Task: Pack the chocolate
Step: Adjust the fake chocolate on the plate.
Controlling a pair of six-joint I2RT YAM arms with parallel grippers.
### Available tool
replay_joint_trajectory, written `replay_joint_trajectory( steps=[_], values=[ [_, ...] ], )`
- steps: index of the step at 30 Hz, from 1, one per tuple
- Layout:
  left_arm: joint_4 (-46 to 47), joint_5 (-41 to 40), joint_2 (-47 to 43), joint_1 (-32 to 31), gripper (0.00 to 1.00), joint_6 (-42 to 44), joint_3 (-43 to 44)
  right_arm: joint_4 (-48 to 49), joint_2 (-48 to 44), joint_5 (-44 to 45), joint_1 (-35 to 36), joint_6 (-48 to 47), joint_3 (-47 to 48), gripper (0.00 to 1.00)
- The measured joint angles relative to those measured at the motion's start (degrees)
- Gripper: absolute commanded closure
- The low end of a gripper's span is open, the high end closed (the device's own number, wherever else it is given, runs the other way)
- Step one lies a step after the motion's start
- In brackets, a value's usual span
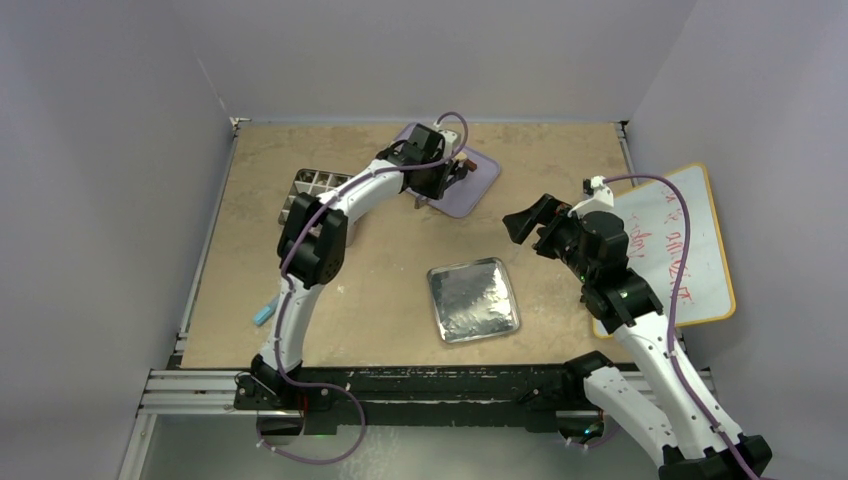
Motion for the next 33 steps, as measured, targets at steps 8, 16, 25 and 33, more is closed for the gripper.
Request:
replay_joint_trajectory(
  steps=[8, 16, 25, 33],
  values=[
    [-1.6, -1.2, -7.0, 0.0, 0.98, -2.9, -6.7, 0.2, 0.0, -0.2, 0.0, 0.1, 0.0, 0.03],
    [-5.4, -2.3, -15.3, 0.1, 0.97, -6.1, -11.3, 0.6, 0.0, -0.7, 0.0, 0.2, -0.1, 0.03],
    [-9.2, -5.0, -24.3, 3.3, 0.97, -8.2, -15.3, 1.3, 0.0, -2.3, 0.0, 0.5, -1.4, 0.03],
    [-8.8, -4.2, -28.2, 5.4, 0.93, -8.5, -19.1, 1.3, 0.0, -2.6, 0.0, 0.6, -1.8, 0.03]
  ],
)
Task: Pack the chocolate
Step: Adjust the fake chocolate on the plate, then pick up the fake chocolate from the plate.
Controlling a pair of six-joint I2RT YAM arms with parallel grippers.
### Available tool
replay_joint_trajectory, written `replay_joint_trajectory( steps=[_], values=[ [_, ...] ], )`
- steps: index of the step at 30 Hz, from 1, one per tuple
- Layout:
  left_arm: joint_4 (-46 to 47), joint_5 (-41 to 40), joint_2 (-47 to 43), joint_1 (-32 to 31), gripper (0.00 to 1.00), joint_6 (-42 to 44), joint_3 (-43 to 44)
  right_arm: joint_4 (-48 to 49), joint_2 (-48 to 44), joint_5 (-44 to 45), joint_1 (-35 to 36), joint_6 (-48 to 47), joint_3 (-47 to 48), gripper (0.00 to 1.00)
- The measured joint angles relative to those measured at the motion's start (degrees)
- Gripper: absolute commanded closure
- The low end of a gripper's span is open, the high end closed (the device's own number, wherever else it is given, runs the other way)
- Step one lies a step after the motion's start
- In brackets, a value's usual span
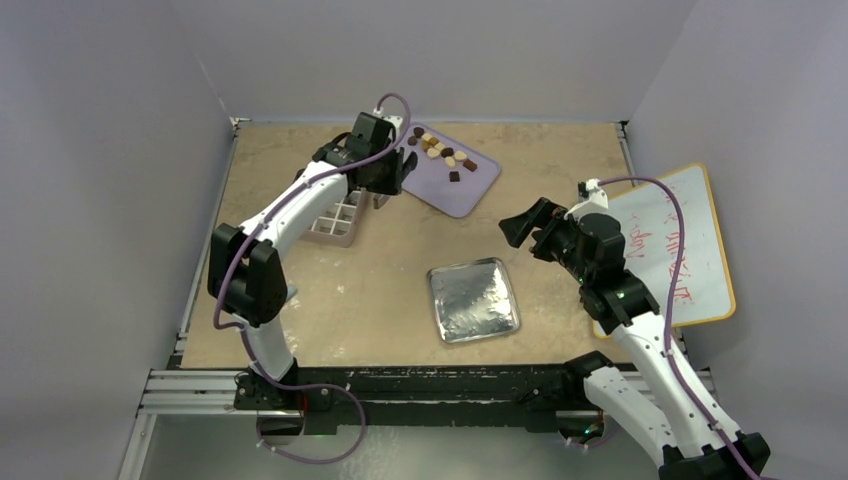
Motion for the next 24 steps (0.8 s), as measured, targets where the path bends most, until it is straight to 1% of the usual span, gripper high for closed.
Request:
replay_joint_trajectory(
  steps=[6, 17, 24],
  values=[
    [1.3, 3.5, 1.8, -0.7, 0.84, 0.0, 0.3, 0.0, 0.0, 0.0, 0.0, -0.1, -0.3, 0.03],
    [3.2, 4.1, 16.5, -6.2, 0.69, 0.2, 11.1, -0.1, 0.0, 0.3, 0.0, -0.7, -0.3, 0.03],
    [3.9, 3.2, 20.9, -7.5, 0.66, 0.5, 14.8, -0.1, 0.0, 0.5, 0.0, -0.7, -0.3, 0.03]
  ],
)
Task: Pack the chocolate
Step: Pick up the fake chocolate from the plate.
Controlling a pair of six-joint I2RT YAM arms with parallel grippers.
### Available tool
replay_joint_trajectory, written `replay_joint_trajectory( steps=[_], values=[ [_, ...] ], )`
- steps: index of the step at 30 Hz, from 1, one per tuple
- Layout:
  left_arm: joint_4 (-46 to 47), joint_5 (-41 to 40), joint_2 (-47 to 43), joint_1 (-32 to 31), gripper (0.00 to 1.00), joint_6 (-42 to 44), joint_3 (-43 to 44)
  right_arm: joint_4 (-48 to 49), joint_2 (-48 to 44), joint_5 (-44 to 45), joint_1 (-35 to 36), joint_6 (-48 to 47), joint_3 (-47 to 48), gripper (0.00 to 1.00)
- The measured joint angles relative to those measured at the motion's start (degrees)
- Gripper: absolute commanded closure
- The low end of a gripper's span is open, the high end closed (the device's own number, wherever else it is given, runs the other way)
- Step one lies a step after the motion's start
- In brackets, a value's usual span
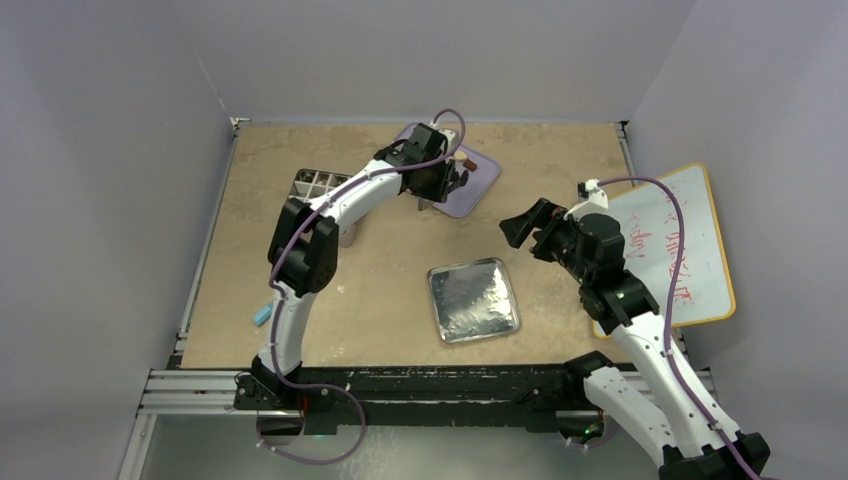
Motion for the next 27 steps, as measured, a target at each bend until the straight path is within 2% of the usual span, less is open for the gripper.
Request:
replay_joint_trajectory(
  steps=[8, 17, 27],
  values=[
    [1.1, -2.8, 1.2, 0.1, 0.62, 0.2, 0.5, 0.0, 0.2, 0.0, 0.0, 0.0, 0.0, 0.03],
    [2.6, -4.0, 4.3, 0.2, 0.62, 1.1, 2.1, 0.0, 0.7, 0.0, 0.0, 0.0, 0.0, 0.03],
    [1.9, -4.7, 6.3, 0.2, 0.79, 1.1, 3.6, 0.0, 0.7, 0.0, 0.0, 0.0, 0.0, 0.03]
  ],
)
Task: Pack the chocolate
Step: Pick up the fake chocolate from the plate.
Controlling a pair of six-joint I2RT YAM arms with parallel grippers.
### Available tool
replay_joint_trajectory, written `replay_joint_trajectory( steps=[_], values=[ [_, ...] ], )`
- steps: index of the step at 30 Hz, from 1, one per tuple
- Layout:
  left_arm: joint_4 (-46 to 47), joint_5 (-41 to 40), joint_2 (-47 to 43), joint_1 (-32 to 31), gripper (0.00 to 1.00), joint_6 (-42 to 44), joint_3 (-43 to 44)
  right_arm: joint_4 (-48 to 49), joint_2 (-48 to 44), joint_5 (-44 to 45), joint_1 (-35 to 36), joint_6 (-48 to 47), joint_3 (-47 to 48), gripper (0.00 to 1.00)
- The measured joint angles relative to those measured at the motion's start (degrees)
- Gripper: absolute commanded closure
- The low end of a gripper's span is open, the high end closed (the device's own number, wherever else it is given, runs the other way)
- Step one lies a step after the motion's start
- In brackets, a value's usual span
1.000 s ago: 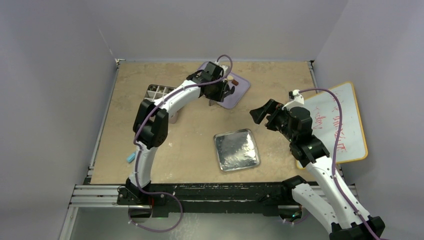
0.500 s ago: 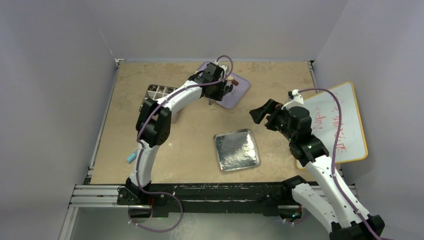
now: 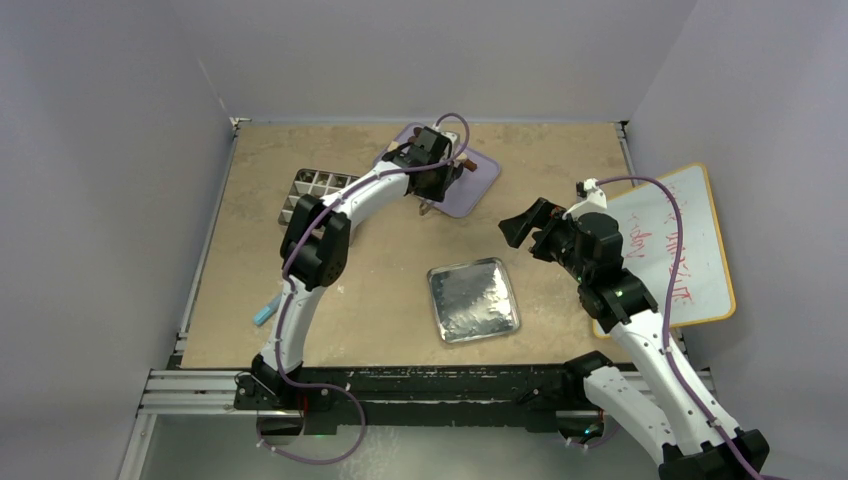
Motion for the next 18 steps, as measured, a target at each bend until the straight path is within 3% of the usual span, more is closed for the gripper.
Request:
replay_joint_trajectory(
  steps=[18],
  values=[
    [-4.4, 0.0, -3.3, 0.0, 0.82, -0.2, -0.3, 0.0, 0.0, 0.0, 0.0, 0.0, 0.0, 0.03]
  ],
)
